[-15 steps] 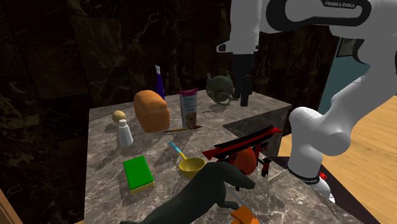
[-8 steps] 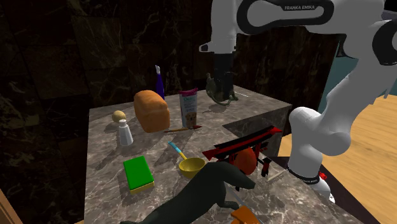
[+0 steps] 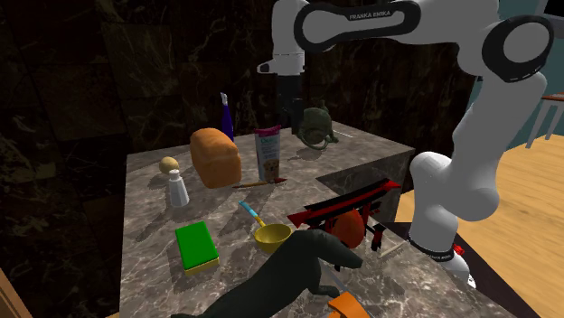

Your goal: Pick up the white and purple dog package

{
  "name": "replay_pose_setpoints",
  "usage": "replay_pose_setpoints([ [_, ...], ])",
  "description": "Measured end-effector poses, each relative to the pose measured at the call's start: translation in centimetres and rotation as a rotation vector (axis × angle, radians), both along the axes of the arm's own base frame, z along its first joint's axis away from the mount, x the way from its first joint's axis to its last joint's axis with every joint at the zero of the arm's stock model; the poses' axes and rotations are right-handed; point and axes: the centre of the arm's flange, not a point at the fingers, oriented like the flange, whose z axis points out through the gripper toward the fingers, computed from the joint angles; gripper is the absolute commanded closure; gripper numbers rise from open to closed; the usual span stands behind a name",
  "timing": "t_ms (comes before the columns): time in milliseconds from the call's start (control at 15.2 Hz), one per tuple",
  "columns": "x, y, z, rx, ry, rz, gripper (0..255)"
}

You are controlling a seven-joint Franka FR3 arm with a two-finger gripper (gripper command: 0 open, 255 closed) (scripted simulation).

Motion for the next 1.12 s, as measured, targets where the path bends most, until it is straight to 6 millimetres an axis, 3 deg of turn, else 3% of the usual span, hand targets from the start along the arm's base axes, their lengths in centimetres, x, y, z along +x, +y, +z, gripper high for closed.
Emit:
replay_pose_setpoints([
  [396,6.4,-4.8,-0.2,-0.013,-0.009,0.133,0],
  [990,7.2,-5.5,-3.9,-0.016,-0.01,0.161,0],
  [1056,7.2,-5.5,-4.0,-0.016,-0.01,0.161,255],
  [1122,7.2,-5.5,-4.1,-0.016,-0.01,0.161,255],
])
